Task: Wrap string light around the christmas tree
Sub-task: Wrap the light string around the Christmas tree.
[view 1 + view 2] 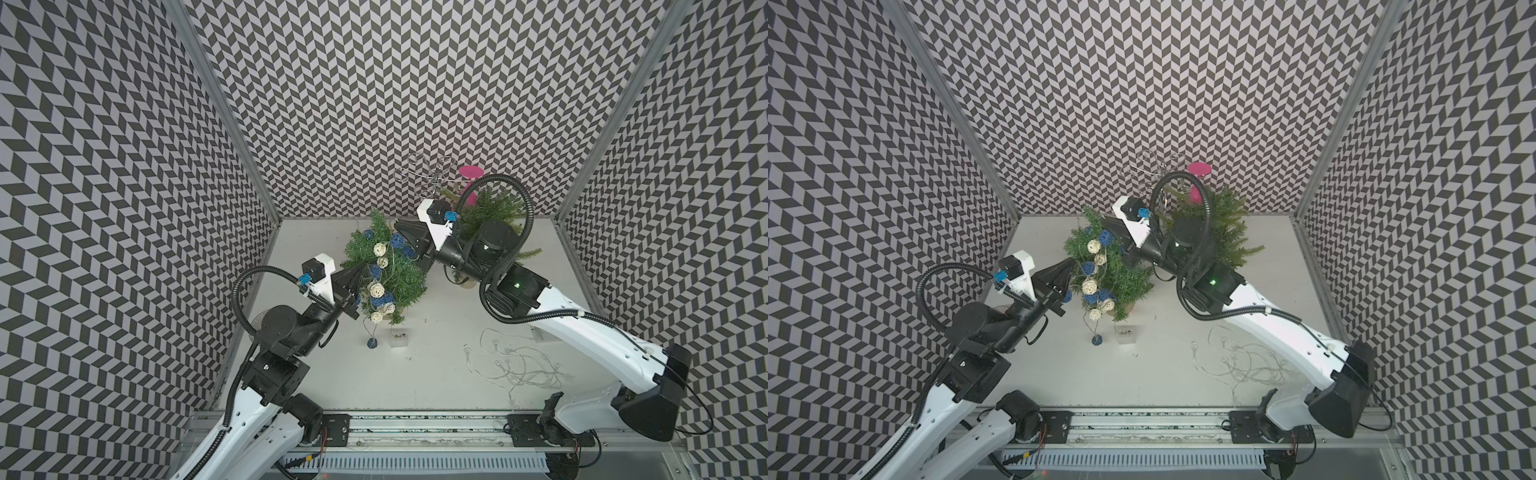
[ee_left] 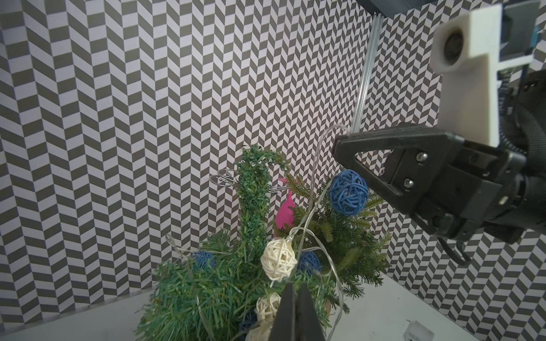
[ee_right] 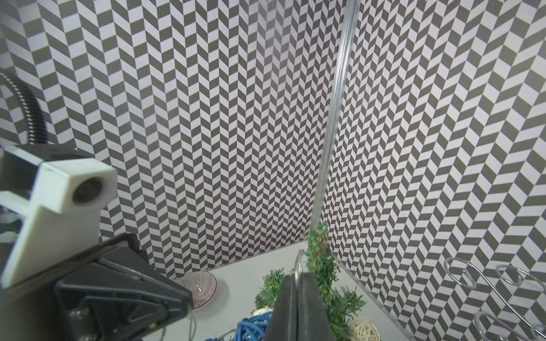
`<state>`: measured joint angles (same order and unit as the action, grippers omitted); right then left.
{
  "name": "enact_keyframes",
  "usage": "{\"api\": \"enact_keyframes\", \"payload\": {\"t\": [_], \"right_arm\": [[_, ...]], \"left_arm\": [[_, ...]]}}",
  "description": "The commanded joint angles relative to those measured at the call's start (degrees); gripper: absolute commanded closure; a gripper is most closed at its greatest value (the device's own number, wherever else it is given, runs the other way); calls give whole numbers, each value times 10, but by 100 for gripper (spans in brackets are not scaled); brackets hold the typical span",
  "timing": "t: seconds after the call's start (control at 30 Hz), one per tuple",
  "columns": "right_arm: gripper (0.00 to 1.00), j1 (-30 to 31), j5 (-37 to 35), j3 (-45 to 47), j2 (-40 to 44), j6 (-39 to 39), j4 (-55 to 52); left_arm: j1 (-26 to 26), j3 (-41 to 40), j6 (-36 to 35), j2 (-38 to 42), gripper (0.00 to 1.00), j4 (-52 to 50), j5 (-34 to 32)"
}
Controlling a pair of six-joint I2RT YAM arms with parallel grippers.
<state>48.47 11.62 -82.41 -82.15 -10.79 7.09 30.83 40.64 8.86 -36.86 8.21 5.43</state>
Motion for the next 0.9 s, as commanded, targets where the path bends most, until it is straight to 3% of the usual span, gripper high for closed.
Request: {"api": "enact_keyframes", "payload": {"t": [0.0, 0.13, 0.33, 0.67, 0.87], "right_arm": [[97, -1, 8, -31, -22, -34, -3], [93, -1, 29, -105, -65, -62, -41], [90, -1, 68, -127, -96, -87, -34], [94, -3, 18, -136, -115, -102, -34], [60, 0, 49, -11, -3, -107, 5]], "left_arm": [[-2, 23, -28, -23, 100, 50, -4], [-5, 26, -28, -42, 100, 57, 14], [-6, 11, -25, -51, 100, 76, 10], [-19, 22, -32, -100, 100, 79, 17], [-30, 50, -42, -101, 100, 63, 46]]}}
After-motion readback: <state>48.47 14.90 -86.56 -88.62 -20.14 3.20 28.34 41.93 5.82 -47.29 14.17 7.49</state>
